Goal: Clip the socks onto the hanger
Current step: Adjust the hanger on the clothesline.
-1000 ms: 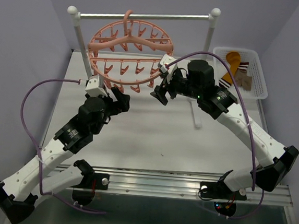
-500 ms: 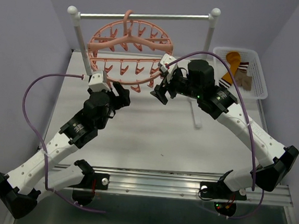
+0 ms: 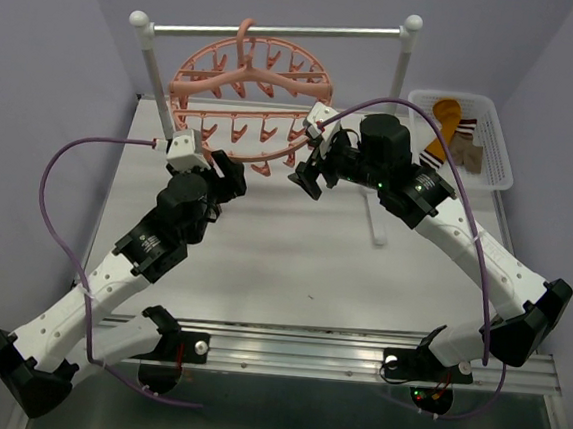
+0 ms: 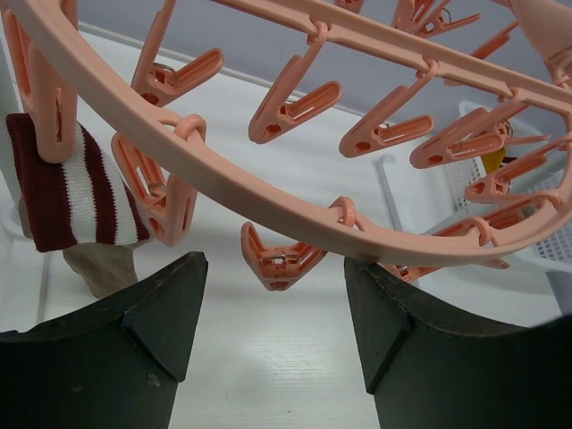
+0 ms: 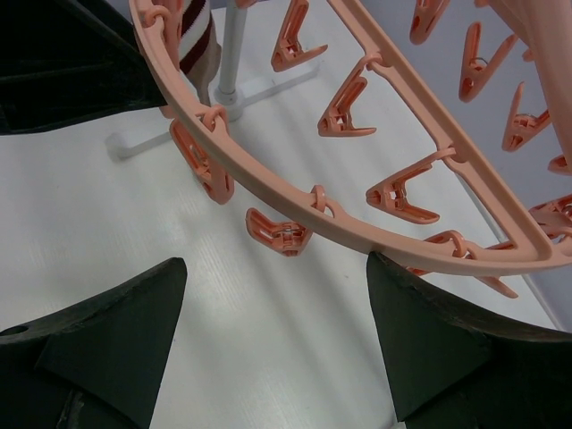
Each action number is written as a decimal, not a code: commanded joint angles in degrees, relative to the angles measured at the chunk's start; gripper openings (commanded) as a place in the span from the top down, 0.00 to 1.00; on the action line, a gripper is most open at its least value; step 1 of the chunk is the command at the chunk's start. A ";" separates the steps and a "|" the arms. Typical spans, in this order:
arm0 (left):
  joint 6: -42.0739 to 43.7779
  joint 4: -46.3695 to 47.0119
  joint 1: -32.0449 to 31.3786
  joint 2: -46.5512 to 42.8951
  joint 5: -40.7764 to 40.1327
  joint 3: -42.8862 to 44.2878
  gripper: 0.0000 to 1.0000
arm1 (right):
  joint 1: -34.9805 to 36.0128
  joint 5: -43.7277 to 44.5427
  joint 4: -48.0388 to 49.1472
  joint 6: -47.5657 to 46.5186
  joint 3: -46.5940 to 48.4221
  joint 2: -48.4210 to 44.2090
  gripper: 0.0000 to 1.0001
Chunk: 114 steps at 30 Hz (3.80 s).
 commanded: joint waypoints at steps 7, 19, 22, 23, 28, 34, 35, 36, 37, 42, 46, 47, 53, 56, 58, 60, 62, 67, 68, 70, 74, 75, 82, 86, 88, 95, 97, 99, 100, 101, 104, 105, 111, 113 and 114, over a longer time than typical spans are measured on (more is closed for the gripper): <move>0.82 4.20 -0.31 -0.24 -2.06 2.66 0.32 | 0.37 0.52 3.65 0.76 0.70 -1.25 0.13; 1.35 4.47 -0.31 -1.12 -2.59 2.31 0.44 | 0.37 0.34 3.83 0.76 0.00 -2.04 0.13; 1.35 4.47 -0.31 -1.12 -2.68 2.31 0.51 | 0.37 0.43 3.74 0.76 -0.09 -2.13 0.13; 1.35 4.47 -0.31 -1.20 -2.59 2.31 0.53 | 0.37 0.43 3.74 0.76 -0.18 -2.13 0.13; 1.78 4.47 -0.31 -1.03 -2.59 2.31 0.65 | 0.37 0.60 3.74 0.67 -0.44 -2.21 0.13; 2.49 6.22 -0.31 -0.94 -2.41 2.13 0.93 | 0.37 0.60 3.83 0.58 -0.62 -2.57 0.13; 2.75 6.40 -0.31 -0.94 -2.24 2.04 1.00 | 0.37 0.69 3.74 0.58 -0.71 -2.57 0.13; 3.10 6.49 -0.31 -0.94 -2.06 1.95 1.00 | 0.37 0.78 3.83 0.49 -0.71 -2.57 0.13; 3.54 6.66 -0.31 -1.03 -1.71 1.87 1.00 | 0.37 1.04 3.91 0.58 -0.71 -2.48 0.13; 3.63 7.54 -0.31 -2.17 0.93 0.64 1.00 | 0.37 9.99 4.35 5.84 -0.18 -2.74 0.10; 1.70 5.00 -0.31 -1.47 1.89 1.51 1.00 | 0.37 14.05 5.76 9.36 -2.46 -4.85 0.08; 1.52 2.99 -0.31 -0.69 2.76 2.47 1.00 | 0.37 14.83 5.67 11.11 -2.38 -5.02 0.08; -1.46 -4.40 -0.31 3.26 4.53 6.25 1.00 | 0.37 26.33 4.88 18.23 -1.85 -6.86 0.00; -3.31 -6.16 -0.31 4.24 4.17 7.23 1.00 | 0.37 27.94 3.92 20.52 -3.52 -8.19 0.00; -4.53 -6.34 -0.31 4.42 4.27 7.32 1.00 | 0.37 30.13 3.39 20.80 -4.13 -9.50 0.00; -4.80 -5.64 -0.31 4.07 4.97 6.70 1.00 | 0.37 36.96 1.64 24.66 -3.70 -10.04 0.00; -5.07 -5.12 -0.31 3.89 5.41 6.35 1.00 | 0.37 44.32 0.93 26.93 -4.65 -11.87 0.00; -4.63 -4.85 -0.31 4.16 6.20 6.44 1.00 | -2.09 51.22 -2.58 28.61 -5.02 -13.29 0.00; -4.80 -4.85 -0.31 4.24 6.29 6.61 1.00 | -4.01 52.19 -3.63 29.23 -4.67 -13.20 0.00; -4.89 -4.59 -0.31 4.42 6.46 6.44 1.00 | -6.74 50.98 -3.82 29.58 -4.58 -13.03 0.00; -5.33 -4.06 -0.31 5.12 6.29 6.35 1.00 | -11.41 45.17 -3.82 29.77 -4.40 -12.15 0.00; -5.51 -4.06 -0.31 5.21 6.37 6.44 1.00 | -11.41 44.64 -3.91 29.41 -4.31 -11.97 0.00; -4.98 -2.22 -0.31 3.55 6.90 5.12 1.00 | -11.41 38.33 -3.82 26.34 -4.31 -11.97 0.00; -5.33 0.86 -0.31 0.21 4.46 2.22 1.00 | -11.41 27.69 -2.34 22.64 -4.58 -11.71 0.00; -6.12 0.78 -0.31 -0.50 2.52 1.87 1.00 | -11.41 23.83 -1.36 23.34 -3.53 -10.05 0.00; -5.60 1.92 -0.22 0.55 -4.25 2.48 1.00 | -11.41 6.61 -0.48 2.05 -0.78 -4.41 0.01; -4.90 2.36 -0.13 2.31 -6.01 3.35 1.00 | -11.41 3.59 4.31 -16.07 -6.82 -6.42 0.00; -4.81 2.10 0.04 4.14 -6.46 4.14 1.00 | -11.41 5.34 7.95 -21.63 -7.57 -7.48 0.00; -4.81 2.01 0.31 4.59 -6.46 4.76 1.00 | -11.41 5.70 7.61 -23.13 -5.48 -7.23 0.00; -4.89 2.09 0.48 5.03 -6.63 4.94 1.00 | -11.41 5.27 7.35 -24.63 -4.41 -6.88 0.00; -5.51 2.27 1.80 6.18 -7.16 5.55 1.00 | -11.41 1.23 5.50 -29.38 -1.68 -5.03 0.00; -5.77 2.27 2.15 6.26 -7.42 5.64 1.00 | -11.41 -0.61 4.80 -31.65 -0.20 -3.89 0.00; -6.39 3.59 5.58 5.83 -7.25 5.12 1.00 | -11.41 -1.24 1.11 -39.58 5.17 2.17 0.02; -6.30 3.85 6.02 5.74 -7.51 5.21 1.00 | -11.41 -1.50 -2.31 -40.37 9.12 5.15 0.04; -6.39 4.11 6.28 5.65 -7.51 5.21 1.00 | -11.41 -1.59 -3.37 -41.68 10.27 5.95 0.05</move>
